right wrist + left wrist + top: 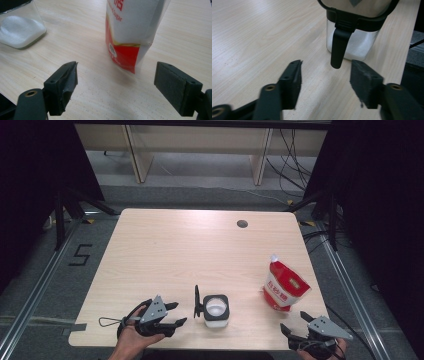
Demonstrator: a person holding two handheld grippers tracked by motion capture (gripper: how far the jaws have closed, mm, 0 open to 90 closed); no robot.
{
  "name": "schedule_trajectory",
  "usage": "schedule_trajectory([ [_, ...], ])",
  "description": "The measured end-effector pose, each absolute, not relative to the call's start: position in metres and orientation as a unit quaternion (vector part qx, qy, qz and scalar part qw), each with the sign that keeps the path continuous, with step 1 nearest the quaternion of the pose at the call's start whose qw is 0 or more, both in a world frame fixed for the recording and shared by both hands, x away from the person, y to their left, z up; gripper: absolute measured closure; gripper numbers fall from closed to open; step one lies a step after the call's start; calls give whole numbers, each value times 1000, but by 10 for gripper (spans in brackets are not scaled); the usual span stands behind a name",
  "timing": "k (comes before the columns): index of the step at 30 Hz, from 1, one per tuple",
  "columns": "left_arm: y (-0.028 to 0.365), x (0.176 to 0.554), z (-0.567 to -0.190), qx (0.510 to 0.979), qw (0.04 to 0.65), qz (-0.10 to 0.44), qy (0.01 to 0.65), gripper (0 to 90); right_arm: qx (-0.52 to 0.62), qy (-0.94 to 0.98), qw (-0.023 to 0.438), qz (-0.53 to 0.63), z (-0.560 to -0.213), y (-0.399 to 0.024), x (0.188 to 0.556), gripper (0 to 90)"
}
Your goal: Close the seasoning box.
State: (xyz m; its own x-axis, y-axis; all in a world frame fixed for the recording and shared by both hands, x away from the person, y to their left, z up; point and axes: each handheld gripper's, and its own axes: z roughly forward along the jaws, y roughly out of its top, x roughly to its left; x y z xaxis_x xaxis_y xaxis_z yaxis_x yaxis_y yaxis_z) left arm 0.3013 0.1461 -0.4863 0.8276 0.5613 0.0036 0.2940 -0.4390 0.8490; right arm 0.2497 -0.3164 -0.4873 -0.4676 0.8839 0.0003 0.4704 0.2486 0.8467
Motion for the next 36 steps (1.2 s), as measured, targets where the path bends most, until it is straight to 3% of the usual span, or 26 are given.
schedule_trajectory([
  [5, 147, 297, -483, 832, 477, 144, 243, 695, 467, 742, 245, 414, -488, -314, 248, 202],
  [11, 148, 298, -472, 820, 499, 147, 240, 883, 463, 745, 245, 413, -488, -314, 248, 204],
  [18, 141, 295, -459, 823, 501, 143, 226, 895, 445, 749, 266, 412, -489, -317, 251, 206],
  [25, 134, 295, -451, 823, 502, 140, 224, 895, 470, 741, 241, 415, -488, -313, 248, 207],
  [36, 128, 298, -444, 823, 507, 140, 215, 895, 450, 749, 255, 415, -489, -315, 250, 215],
])
